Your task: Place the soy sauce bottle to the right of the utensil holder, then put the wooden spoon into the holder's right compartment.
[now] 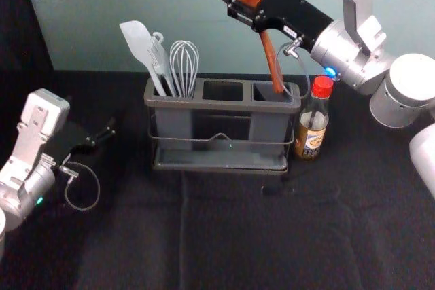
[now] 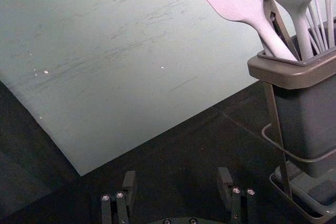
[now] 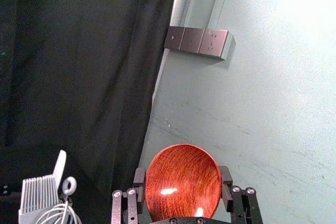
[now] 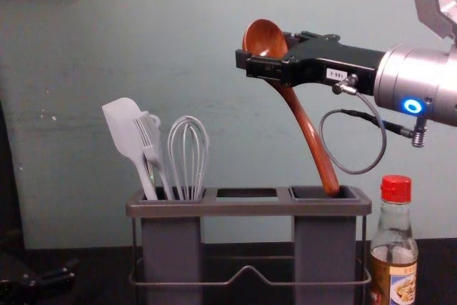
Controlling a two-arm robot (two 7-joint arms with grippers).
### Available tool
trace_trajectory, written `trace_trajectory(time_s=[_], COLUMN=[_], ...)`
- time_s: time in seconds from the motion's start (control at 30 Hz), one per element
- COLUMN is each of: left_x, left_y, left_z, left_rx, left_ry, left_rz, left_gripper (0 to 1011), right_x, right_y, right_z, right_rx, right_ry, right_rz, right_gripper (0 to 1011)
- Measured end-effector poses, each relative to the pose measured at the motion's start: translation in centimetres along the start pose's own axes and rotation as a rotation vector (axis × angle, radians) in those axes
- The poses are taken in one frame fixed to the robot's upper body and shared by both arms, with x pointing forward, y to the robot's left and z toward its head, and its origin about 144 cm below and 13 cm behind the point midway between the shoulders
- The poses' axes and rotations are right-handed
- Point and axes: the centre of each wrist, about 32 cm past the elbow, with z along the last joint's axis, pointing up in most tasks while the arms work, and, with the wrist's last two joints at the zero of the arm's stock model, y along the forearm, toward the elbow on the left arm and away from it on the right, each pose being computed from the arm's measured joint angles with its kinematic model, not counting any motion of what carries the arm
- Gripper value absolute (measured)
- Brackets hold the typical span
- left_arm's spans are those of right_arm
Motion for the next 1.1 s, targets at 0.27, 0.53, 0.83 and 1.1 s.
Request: trace_trajectory(time_s=[0.27, 0.53, 0.83, 1.1], left_x=[0.0, 0.0, 0.0, 0.0], left_y=[0.0, 0.0, 0.0, 0.0], left_z=[0.0, 0.0, 0.0, 0.0], left_rx=[0.000, 0.000, 0.000, 0.000], left_ry=[0.000, 0.000, 0.000, 0.000], left_rz=[0.000, 0.000, 0.000, 0.000], left_gripper=[1005, 1005, 1005, 1005], right_x=[-0.3, -0.7, -0.7, -0.4], right_y=[0.0, -1.1, -3.4, -5.1], right_z=[-0.6, -1.3, -1.4, -0.7], right_rx=[-0.010, -0.036, -0.063, -0.084], right_ry=[0.007, 0.030, 0.071, 0.092], right_rz=[0.004, 0.027, 0.043, 0.056], right_gripper=[841, 841, 841, 841])
